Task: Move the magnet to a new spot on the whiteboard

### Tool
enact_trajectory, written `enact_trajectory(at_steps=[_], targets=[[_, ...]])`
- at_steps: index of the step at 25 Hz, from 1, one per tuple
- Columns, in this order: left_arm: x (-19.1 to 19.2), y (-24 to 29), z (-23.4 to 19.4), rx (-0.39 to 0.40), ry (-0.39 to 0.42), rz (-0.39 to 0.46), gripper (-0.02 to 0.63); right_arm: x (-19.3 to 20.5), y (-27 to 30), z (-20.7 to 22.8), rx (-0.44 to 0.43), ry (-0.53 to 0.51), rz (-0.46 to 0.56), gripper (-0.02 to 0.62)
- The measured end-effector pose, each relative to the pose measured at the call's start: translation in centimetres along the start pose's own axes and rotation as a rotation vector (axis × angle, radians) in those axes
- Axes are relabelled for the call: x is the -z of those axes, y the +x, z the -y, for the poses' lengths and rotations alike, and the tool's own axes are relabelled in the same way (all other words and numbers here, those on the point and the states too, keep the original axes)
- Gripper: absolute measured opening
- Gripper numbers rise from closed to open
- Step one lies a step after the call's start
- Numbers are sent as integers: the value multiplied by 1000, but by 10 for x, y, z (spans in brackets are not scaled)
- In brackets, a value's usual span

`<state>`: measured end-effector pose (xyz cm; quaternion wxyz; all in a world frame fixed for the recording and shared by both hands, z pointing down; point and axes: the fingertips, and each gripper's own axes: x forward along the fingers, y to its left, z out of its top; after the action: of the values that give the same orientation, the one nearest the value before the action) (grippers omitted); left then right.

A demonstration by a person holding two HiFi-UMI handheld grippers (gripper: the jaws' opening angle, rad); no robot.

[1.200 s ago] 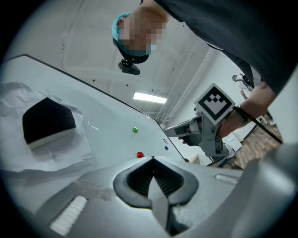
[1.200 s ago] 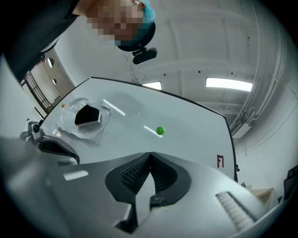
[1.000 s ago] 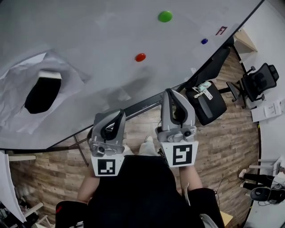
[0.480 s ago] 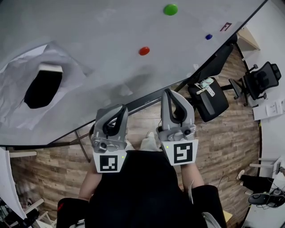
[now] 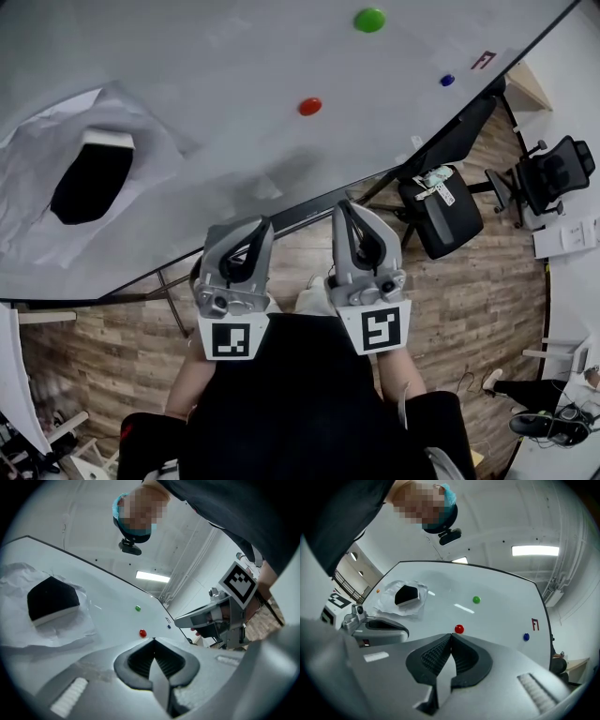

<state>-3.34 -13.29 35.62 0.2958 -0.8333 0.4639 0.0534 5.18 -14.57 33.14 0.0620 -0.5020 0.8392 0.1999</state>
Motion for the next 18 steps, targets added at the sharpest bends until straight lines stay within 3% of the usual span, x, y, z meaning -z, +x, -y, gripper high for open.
enact_trajectory(at_steps=[18], targets=[[9,5,2,-4,-16,-18,2,20,-13,-8,5,32,-34,-5]])
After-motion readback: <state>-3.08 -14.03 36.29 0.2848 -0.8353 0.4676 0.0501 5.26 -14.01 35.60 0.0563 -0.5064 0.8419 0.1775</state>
